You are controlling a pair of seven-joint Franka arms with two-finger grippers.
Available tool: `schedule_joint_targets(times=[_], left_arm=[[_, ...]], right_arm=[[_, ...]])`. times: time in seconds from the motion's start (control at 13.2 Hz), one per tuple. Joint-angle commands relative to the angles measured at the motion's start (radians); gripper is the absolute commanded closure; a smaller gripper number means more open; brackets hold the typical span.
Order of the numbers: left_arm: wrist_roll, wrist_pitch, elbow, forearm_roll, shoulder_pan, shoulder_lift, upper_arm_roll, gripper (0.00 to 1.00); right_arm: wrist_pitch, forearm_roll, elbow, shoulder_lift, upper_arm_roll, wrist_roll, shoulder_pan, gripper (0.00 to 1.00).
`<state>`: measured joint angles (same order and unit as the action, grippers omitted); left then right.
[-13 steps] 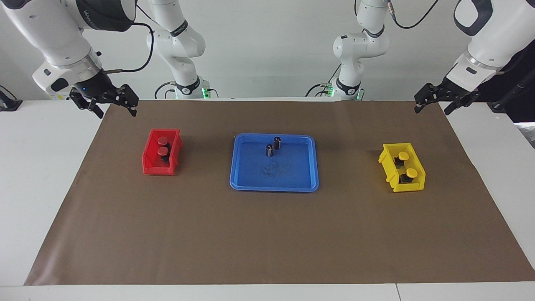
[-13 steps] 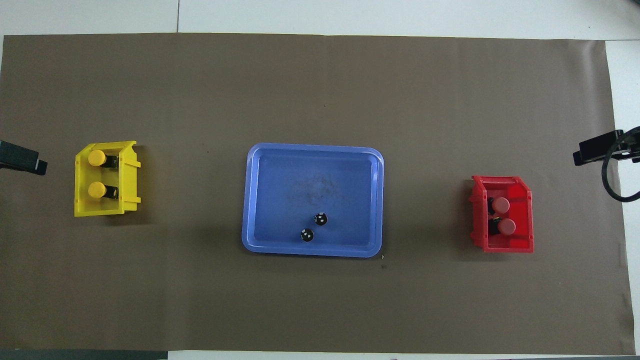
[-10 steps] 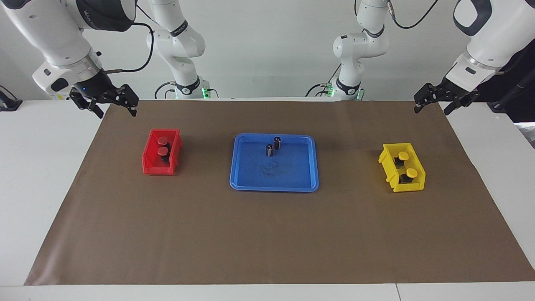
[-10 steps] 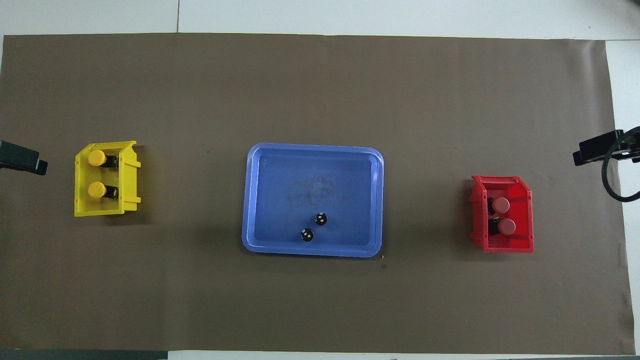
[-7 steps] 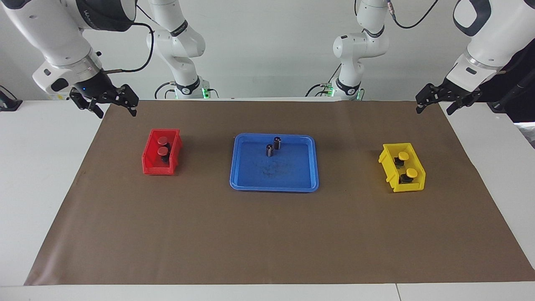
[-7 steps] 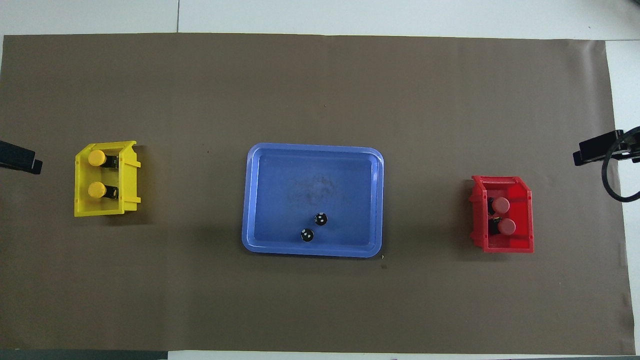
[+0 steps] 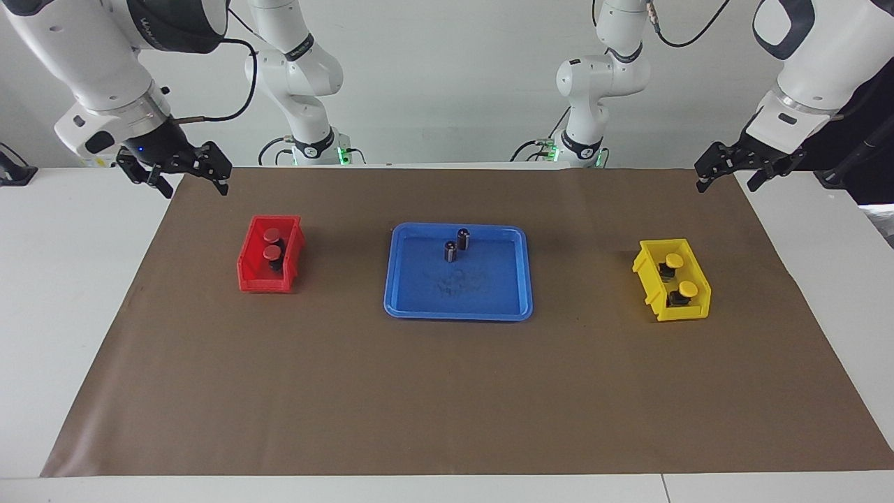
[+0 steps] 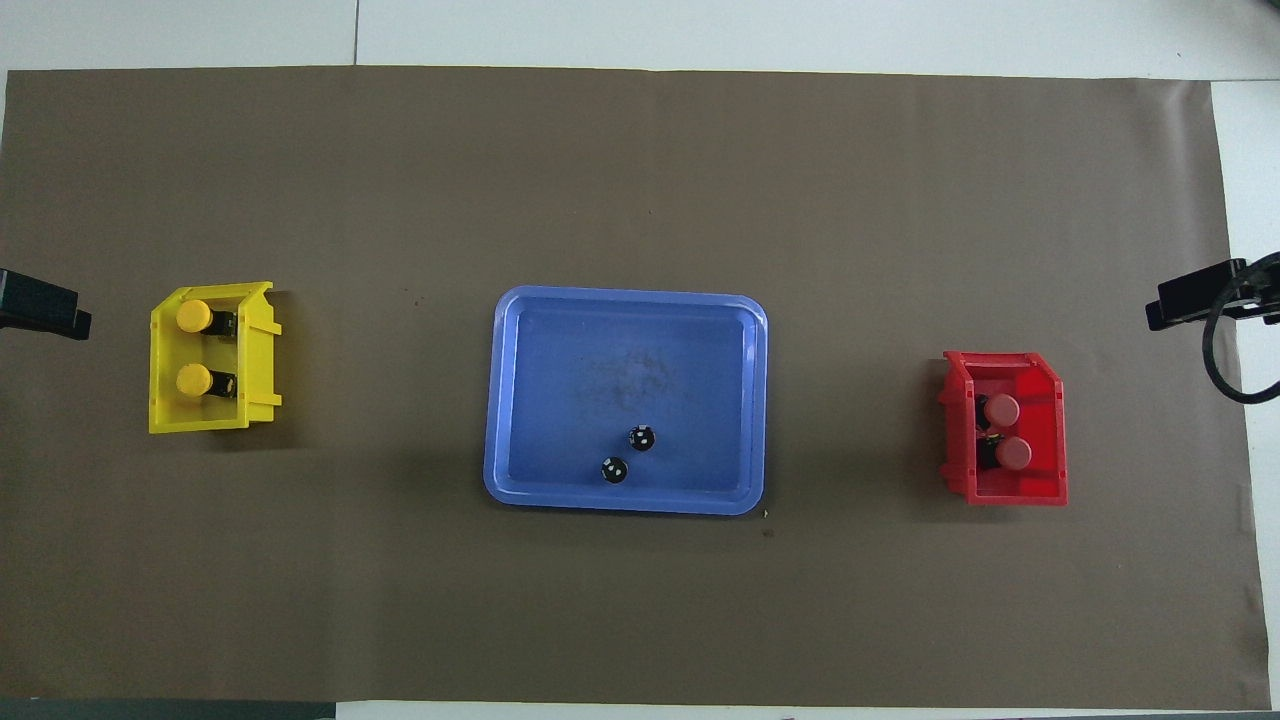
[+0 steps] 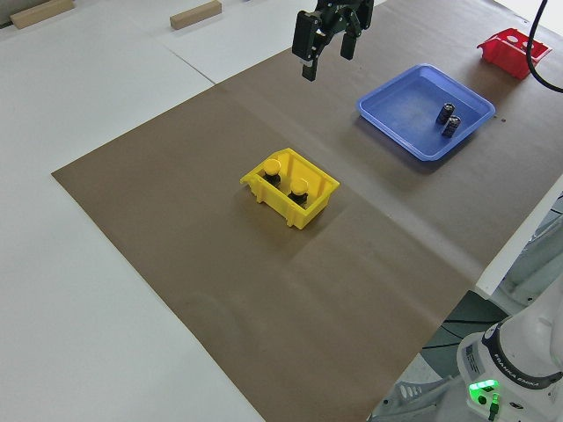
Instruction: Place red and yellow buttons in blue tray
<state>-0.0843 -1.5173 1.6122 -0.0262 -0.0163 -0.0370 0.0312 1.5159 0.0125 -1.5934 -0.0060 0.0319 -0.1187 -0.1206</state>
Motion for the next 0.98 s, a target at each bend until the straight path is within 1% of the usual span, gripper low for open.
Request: schedule_joint_targets(times=[0.0,0.08,0.3,0.38,0.61,0.76,0.83,0.91], left_arm=[[0.020,-0.015,0.014,-0.017,0.009,-0.018,-0.005,0.00],[0.021,-0.017,0.012,-0.014,0.010,-0.018,-0.005,0.00],[0.021,-0.014,0.021,-0.014,0.009,-0.021,-0.007,0.00],[0.026,-0.015,0.020,-0.014,0.013,-0.020,-0.007,0.00],[0.017,-0.001,0.023,-0.014,0.015,-0.021,-0.005,0.00],[0.015,-0.003,0.055,-0.014,0.015,-0.038,-0.005,0.00],[0.017,-0.012,0.058,-0.020,0.015,-0.043,-0.005,0.00],[0.017,-0.015,0.058,-0.021,0.015,-0.041,-0.005,0.00]], right_arm=[[0.055,0.017,-0.055,-0.023,0.006,0.011,-0.004,0.00],[0.102,0.017,-0.112,-0.049,0.010,0.016,-0.004,0.00],[0.266,0.020,-0.322,-0.127,0.019,0.031,0.005,0.06],[0.298,0.024,-0.357,-0.131,0.017,0.033,0.025,0.09],[0.389,0.047,-0.453,-0.117,0.017,0.031,0.029,0.16],[0.517,0.061,-0.546,-0.097,0.017,0.031,0.027,0.23],[0.583,0.061,-0.594,-0.095,0.017,0.030,0.032,0.23],[0.619,0.061,-0.620,-0.092,0.017,0.027,0.033,0.23]])
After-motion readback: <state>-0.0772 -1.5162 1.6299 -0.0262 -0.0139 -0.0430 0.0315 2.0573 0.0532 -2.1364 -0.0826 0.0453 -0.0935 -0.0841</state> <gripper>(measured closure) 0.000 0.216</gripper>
